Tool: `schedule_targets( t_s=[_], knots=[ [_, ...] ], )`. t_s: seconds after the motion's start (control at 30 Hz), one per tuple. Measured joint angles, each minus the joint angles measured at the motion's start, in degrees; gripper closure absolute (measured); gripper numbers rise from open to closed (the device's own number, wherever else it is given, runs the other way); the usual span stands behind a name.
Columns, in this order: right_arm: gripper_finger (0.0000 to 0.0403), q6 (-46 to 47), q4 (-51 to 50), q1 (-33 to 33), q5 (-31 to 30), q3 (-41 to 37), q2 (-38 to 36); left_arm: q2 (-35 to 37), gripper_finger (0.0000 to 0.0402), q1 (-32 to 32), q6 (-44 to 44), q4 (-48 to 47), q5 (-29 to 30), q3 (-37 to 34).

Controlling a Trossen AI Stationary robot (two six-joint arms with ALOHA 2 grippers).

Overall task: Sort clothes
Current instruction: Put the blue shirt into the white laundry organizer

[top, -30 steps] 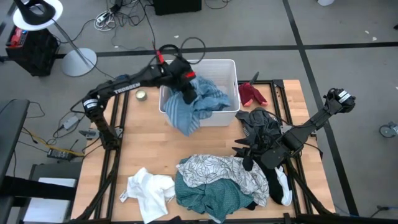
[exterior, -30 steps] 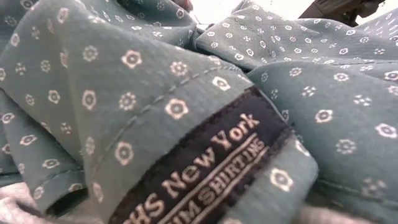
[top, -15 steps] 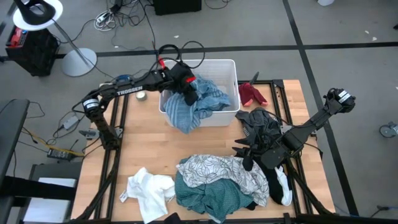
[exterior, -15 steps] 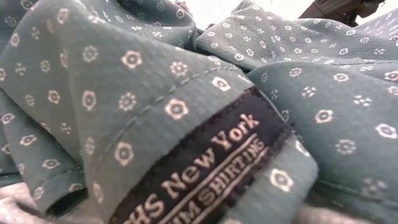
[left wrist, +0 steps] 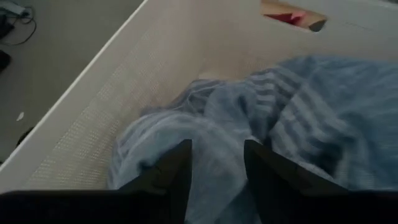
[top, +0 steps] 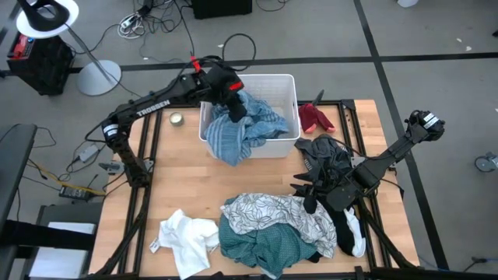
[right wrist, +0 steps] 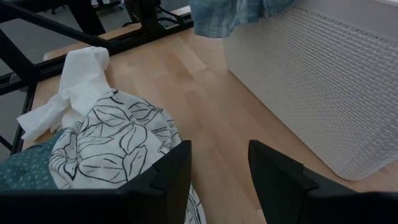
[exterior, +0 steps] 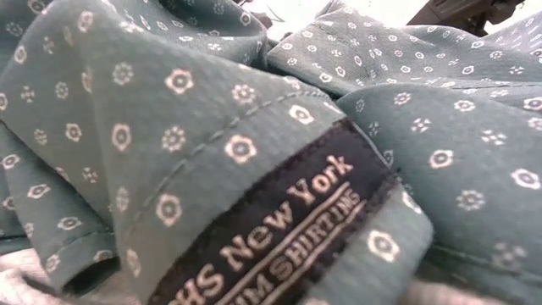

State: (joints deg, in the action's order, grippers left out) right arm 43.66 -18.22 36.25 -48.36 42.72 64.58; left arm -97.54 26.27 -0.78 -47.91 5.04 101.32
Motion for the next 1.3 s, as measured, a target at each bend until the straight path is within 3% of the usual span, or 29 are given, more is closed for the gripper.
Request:
schedule_targets(
  t_s=[0.33, 0.57, 0.67, 0.87, 1.1, 1.3],
  knots=[
    [0.0243, -0.1, 0.0, 0.0, 0.0, 0.0, 0.0, 0.0, 0.025, -4.5, -0.4, -4.2, -1.1, 3.2],
    [0.0243, -0.2, 0.0, 0.0, 0.0, 0.0, 0.0, 0.1, 0.0252, -6.1, -0.3, -7.5, -2.9, 0.3],
    [0.0243, -0.2, 0.0, 0.0, 0.0, 0.0, 0.0, 0.0, 0.0276, -5.0, -0.2, -6.7, -3.1, -2.5],
    [0.0243, -0.2, 0.0, 0.0, 0.0, 0.0, 0.0, 0.0, 0.0389, -1.4, 3.0, -4.0, -6.0, -8.3],
    [0.0243, -0.2, 0.0, 0.0, -0.1, 0.0, 0.0, -1.0, 0.0399, 2.5, 5.8, 4.4, -9.8, -16.5],
    [0.0243, 0.2, 0.0, 0.0, -0.2, -0.2, 0.0, -6.3, 0.04, 5.1, 10.6, 9.0, -11.2, -21.6]
  ],
)
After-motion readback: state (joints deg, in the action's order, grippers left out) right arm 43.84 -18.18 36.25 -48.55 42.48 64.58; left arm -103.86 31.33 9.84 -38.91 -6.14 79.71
